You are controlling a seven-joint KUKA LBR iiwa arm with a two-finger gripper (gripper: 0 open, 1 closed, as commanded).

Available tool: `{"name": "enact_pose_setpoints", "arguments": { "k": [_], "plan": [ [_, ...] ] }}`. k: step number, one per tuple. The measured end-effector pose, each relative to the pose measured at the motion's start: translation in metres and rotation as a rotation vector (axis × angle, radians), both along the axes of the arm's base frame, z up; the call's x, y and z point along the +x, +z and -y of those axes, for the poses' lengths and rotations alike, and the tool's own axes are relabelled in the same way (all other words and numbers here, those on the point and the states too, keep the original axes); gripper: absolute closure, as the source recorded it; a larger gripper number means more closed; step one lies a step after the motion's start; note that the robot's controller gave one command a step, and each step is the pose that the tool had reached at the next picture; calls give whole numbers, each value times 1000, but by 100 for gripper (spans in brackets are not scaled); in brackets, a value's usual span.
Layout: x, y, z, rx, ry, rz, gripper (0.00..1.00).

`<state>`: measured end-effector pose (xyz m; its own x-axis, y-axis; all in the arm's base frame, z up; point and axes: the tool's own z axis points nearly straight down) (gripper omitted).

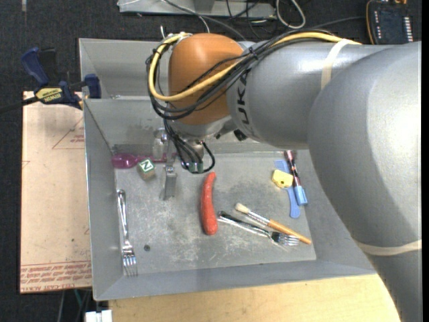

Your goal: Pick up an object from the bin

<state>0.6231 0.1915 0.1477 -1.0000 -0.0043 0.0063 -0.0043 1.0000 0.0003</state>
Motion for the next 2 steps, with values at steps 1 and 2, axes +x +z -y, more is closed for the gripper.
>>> {"name": "enact_pose_setpoints", "arguments": {
  "k": [1,2],
  "plan": [
    [2,5,1,1,-4,8,0],
    [30,-79,-52,3,24,3,0]
  ]
}}
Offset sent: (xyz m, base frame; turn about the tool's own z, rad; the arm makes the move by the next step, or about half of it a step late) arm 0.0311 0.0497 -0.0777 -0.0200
